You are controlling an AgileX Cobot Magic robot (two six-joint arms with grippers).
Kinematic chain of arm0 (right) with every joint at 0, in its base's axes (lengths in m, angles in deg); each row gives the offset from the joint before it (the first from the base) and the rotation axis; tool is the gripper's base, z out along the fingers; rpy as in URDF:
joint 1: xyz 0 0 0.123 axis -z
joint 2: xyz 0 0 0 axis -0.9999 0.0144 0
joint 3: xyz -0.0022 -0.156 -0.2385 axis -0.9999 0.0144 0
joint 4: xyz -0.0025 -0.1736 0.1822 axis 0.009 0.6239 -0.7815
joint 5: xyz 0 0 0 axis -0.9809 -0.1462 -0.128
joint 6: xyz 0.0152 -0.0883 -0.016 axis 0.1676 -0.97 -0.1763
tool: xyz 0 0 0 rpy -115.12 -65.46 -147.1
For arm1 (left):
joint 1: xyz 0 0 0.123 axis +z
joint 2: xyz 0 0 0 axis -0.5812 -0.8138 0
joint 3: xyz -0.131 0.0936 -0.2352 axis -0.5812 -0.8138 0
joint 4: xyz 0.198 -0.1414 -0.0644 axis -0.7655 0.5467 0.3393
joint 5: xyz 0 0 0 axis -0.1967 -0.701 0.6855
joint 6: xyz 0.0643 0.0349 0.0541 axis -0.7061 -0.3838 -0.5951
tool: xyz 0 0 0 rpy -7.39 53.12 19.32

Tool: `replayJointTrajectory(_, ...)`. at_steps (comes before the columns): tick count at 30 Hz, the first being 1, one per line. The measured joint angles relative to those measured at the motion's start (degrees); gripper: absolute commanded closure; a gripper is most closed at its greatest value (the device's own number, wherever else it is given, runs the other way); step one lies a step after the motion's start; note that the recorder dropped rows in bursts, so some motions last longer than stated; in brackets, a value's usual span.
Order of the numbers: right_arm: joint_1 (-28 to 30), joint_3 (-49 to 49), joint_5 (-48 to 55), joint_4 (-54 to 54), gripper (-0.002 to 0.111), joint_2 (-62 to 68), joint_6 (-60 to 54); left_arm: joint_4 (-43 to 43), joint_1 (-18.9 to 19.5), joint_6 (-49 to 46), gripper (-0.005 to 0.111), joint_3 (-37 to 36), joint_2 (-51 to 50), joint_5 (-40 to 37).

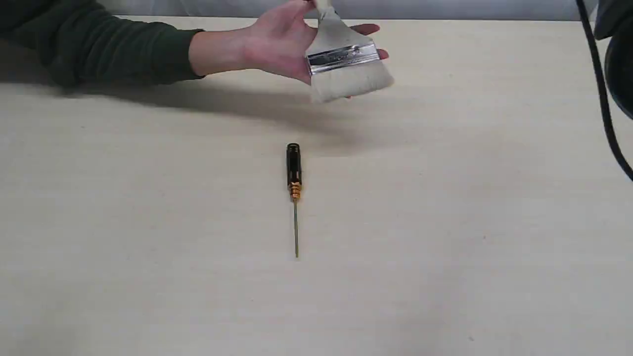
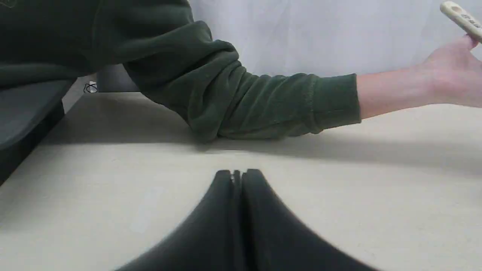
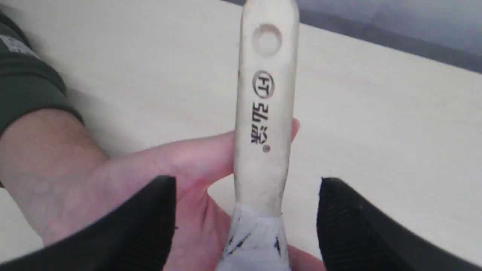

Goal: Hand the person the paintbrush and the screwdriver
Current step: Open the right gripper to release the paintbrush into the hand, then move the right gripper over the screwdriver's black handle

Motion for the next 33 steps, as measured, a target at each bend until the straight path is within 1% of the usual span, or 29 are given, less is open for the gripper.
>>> replayJointTrajectory(6, 0.0, -0.03, 1.16, 2.19, 0.052, -3.49, -0.34, 0.0, 0.0, 0.0, 0.107, 0.0, 0.0, 0.0)
replayJointTrajectory(12, 0.0, -0.03, 8.77, 3.01, 0.053, -4.21, -2.77, 0.0, 0.0, 0.0, 0.107, 0.0, 0.0, 0.0)
replayJointTrajectory(15, 0.0, -0.03, 12.2, 2.2, 0.056, -4.21, -4.03, 0.0, 0.0, 0.0, 0.107, 0.0, 0.0, 0.0)
replayJointTrajectory(22, 0.0, 1.9, 13.72, -2.43, 0.056, -7.66, -7.16, 0.0, 0.0, 0.0, 0.107, 0.0, 0.0, 0.0)
replayJointTrajectory(26, 0.0, 6.46, 13.84, -4.26, 0.056, -11.15, -9.46, 0.0, 0.0, 0.0, 0.107, 0.0, 0.0, 0.0)
replayJointTrajectory(29, 0.0, 12.29, 13.64, -4.62, 0.056, -13.92, -10.94, 0.0, 0.0, 0.0, 0.107, 0.0, 0.0, 0.0)
replayJointTrajectory(33, 0.0, 21.99, 10.19, -7.08, 0.056, -18.09, -12.75, 0.0, 0.0, 0.0, 0.107, 0.0, 0.0, 0.0)
